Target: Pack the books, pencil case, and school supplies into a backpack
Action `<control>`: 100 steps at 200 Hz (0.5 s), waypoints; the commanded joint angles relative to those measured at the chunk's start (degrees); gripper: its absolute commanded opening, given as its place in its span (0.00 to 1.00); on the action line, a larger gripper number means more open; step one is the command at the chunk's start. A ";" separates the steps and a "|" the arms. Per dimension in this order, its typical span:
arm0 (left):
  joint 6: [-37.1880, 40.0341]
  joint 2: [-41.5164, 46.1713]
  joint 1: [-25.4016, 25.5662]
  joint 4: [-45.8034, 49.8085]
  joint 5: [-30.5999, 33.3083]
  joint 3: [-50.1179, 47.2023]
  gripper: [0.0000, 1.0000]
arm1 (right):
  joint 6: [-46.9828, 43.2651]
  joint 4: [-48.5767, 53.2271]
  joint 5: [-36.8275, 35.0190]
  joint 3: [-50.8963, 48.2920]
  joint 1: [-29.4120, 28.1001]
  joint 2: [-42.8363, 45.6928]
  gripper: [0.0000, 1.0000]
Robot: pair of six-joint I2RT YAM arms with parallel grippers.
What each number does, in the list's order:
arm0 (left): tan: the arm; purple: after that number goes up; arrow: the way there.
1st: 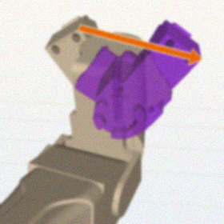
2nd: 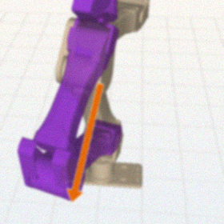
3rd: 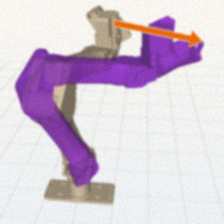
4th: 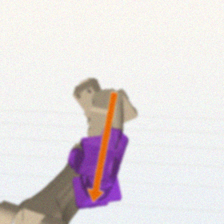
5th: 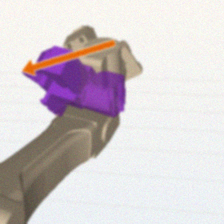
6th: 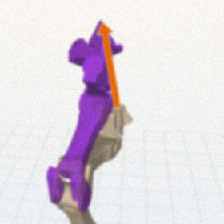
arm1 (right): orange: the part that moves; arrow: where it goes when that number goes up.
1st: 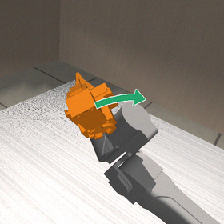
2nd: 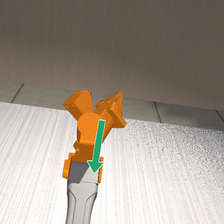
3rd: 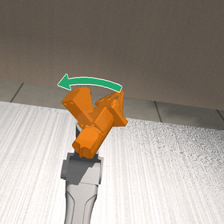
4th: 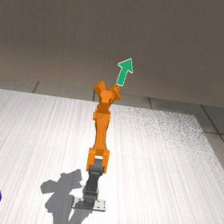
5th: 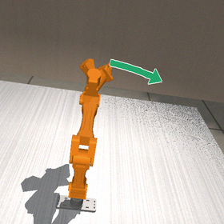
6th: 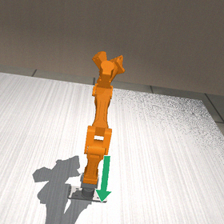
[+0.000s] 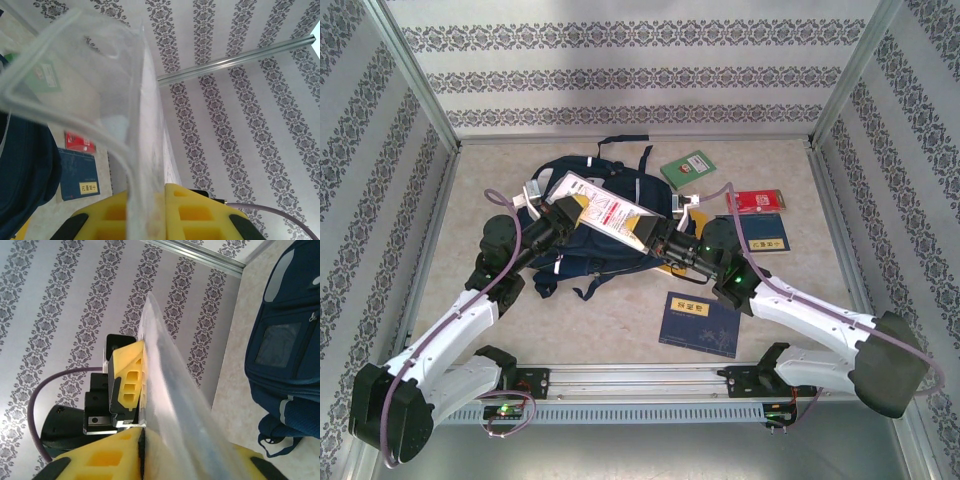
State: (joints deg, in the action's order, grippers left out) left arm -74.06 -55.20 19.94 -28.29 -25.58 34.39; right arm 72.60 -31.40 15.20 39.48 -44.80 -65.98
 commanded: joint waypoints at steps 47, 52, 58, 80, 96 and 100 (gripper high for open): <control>14.75 2.47 1.15 14.35 -0.25 4.86 0.61 | -4.02 4.68 -5.18 -0.64 2.26 4.70 0.04; 16.38 2.29 1.27 15.92 -0.66 5.60 0.67 | -4.23 5.57 -5.18 -1.14 3.09 5.71 0.04; 18.21 1.90 1.27 17.97 -1.03 6.63 0.71 | -4.39 6.89 -5.39 -1.67 4.30 7.16 0.04; 26.10 -1.75 1.26 28.24 -1.56 12.03 0.79 | -5.78 15.88 -6.50 -2.49 9.52 13.43 0.04; 30.68 -7.12 1.31 35.34 -1.81 17.17 0.81 | -9.39 26.47 -8.54 -1.07 13.15 18.22 0.05; 31.61 -8.68 1.32 36.34 -2.03 18.27 0.81 | -10.50 29.02 -9.30 -0.60 13.86 19.31 0.05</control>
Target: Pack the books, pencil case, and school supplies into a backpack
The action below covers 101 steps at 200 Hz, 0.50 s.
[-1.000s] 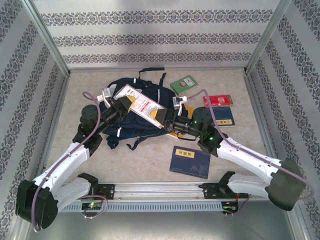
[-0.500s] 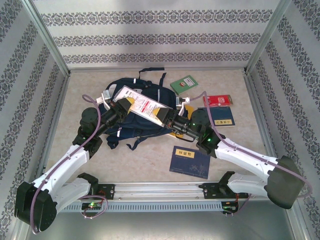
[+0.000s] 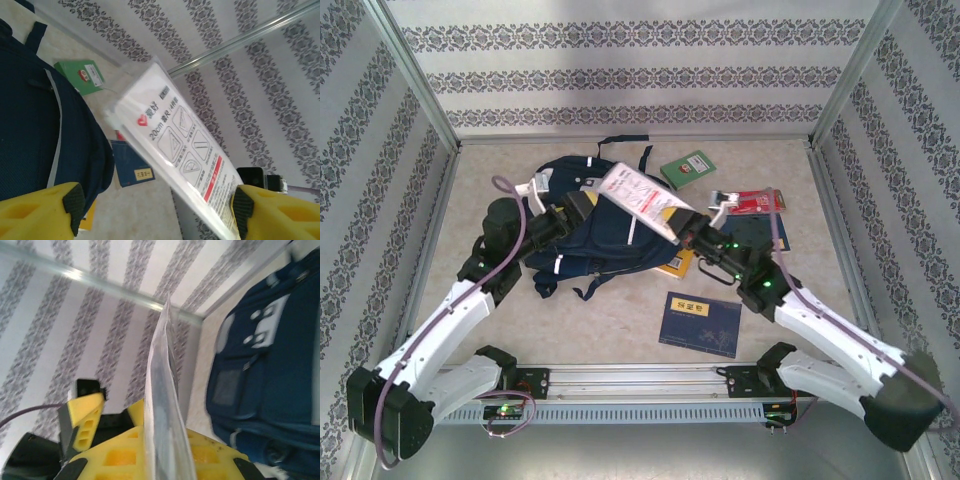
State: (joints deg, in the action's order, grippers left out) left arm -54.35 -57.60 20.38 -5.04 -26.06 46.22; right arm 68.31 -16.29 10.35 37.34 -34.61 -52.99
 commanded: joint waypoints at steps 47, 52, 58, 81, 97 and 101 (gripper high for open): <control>19.57 -25.61 3.10 18.93 -4.11 20.78 0.70 | -15.51 32.30 -11.21 4.44 9.69 17.13 0.08; 20.12 -27.76 3.43 19.53 -3.66 22.42 0.69 | -16.33 33.94 -12.10 4.68 9.98 17.93 0.07; 20.62 -30.01 3.88 19.94 -3.21 24.05 0.69 | -17.21 36.27 -13.32 5.27 10.40 18.75 0.06; 22.13 -38.41 5.19 21.80 -2.96 31.57 0.66 | -20.41 41.47 -15.96 6.25 11.94 22.37 0.06; 23.17 -44.11 6.14 24.61 -1.87 36.84 0.65 | -21.66 42.93 -17.22 5.99 12.78 25.22 0.07; 23.38 -45.49 6.30 25.30 -1.64 38.15 0.64 | -21.77 43.16 -17.50 5.91 12.93 25.86 0.07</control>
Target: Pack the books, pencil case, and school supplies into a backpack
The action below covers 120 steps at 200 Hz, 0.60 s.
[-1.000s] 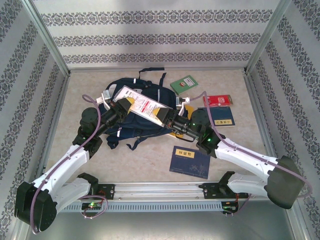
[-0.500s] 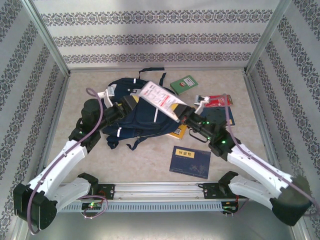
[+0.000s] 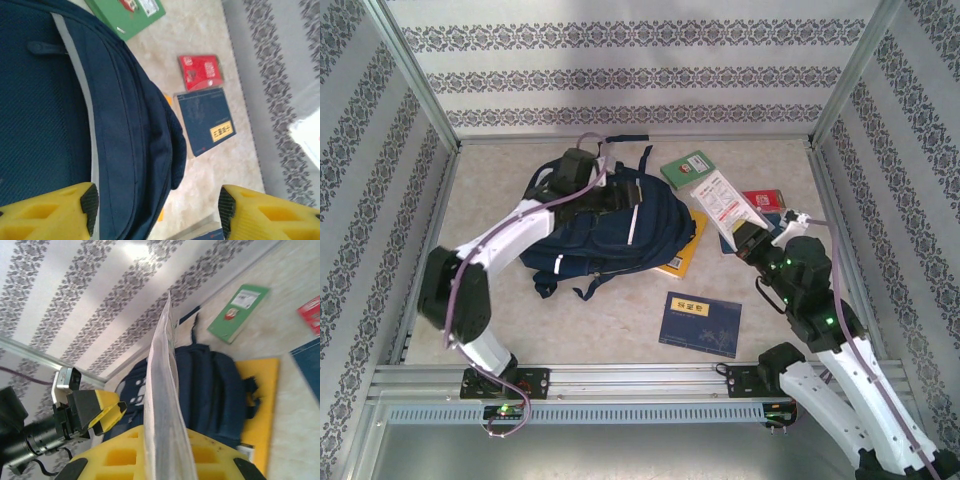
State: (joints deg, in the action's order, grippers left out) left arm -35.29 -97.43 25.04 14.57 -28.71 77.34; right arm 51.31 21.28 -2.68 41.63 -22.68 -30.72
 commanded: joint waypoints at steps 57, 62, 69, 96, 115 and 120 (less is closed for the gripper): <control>5.13 -15.74 2.13 10.44 5.90 15.00 0.61 | -8.31 7.20 -4.19 4.23 2.37 4.86 0.08; 5.29 -16.13 2.17 10.65 6.13 15.23 0.61 | -8.49 7.17 -4.06 4.34 2.41 4.57 0.08; 5.32 -16.47 2.12 10.49 6.01 15.25 0.61 | -8.72 6.84 -3.87 4.33 2.46 4.21 0.08; 4.97 -17.34 2.12 9.57 5.24 15.40 0.59 | -8.77 5.07 -3.06 3.47 2.64 2.33 0.08; 4.28 -18.36 2.48 8.77 3.57 16.09 0.58 | -8.61 3.66 -2.34 2.77 2.90 0.64 0.08; 4.11 -18.77 2.60 8.79 3.19 16.40 0.57 | -8.55 3.28 -2.20 2.63 3.05 0.21 0.08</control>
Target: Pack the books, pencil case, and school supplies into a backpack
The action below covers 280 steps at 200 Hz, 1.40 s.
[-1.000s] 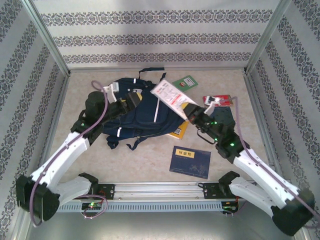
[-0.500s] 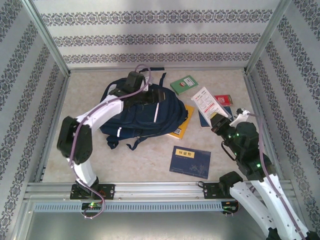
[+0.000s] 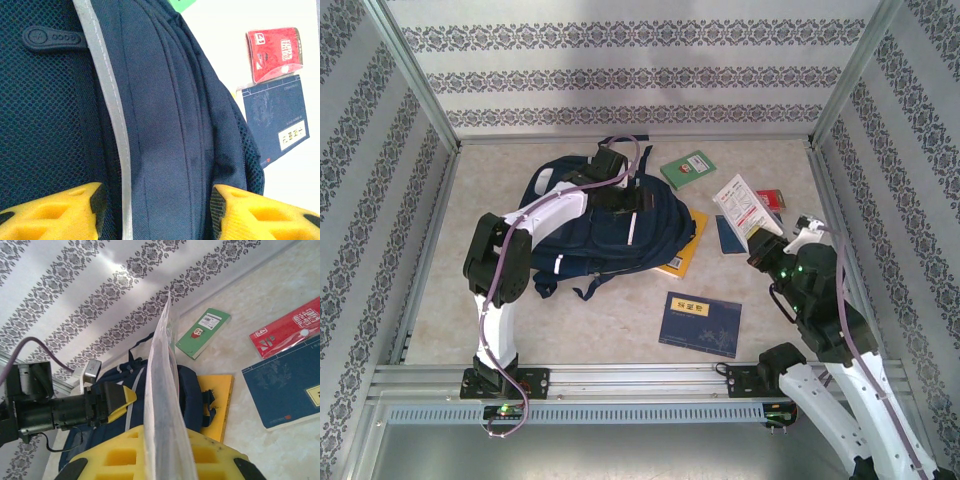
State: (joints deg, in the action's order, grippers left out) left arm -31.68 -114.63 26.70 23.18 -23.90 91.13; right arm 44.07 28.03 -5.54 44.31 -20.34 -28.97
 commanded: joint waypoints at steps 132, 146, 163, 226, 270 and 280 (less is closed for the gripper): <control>1.97 -7.65 1.60 5.42 -3.72 7.24 0.00 | 2.62 -4.34 8.79 6.21 6.88 -14.32 0.08; 2.86 -6.56 1.60 7.38 -2.21 8.26 0.00 | 3.37 -1.86 8.94 7.45 7.29 -14.87 0.07; 4.40 -3.87 1.44 8.86 -0.68 8.44 0.00 | 2.86 1.03 9.06 8.77 7.82 -14.43 0.09; 10.28 7.28 -2.38 15.58 0.96 11.23 0.00 | 3.25 4.70 20.11 9.81 9.64 -13.83 0.16; 14.02 15.11 -3.91 19.01 0.08 12.13 0.00 | 2.07 10.77 29.60 14.60 9.80 -15.51 0.15; 14.02 16.20 -4.24 19.04 -1.44 12.18 0.00 | 2.94 10.68 31.94 14.78 9.80 -16.11 0.14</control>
State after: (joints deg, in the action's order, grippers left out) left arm -21.06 -103.24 23.14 40.71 -22.22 100.27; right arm 46.94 37.26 18.22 56.69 -10.98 -44.14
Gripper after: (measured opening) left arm 0.061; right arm 0.153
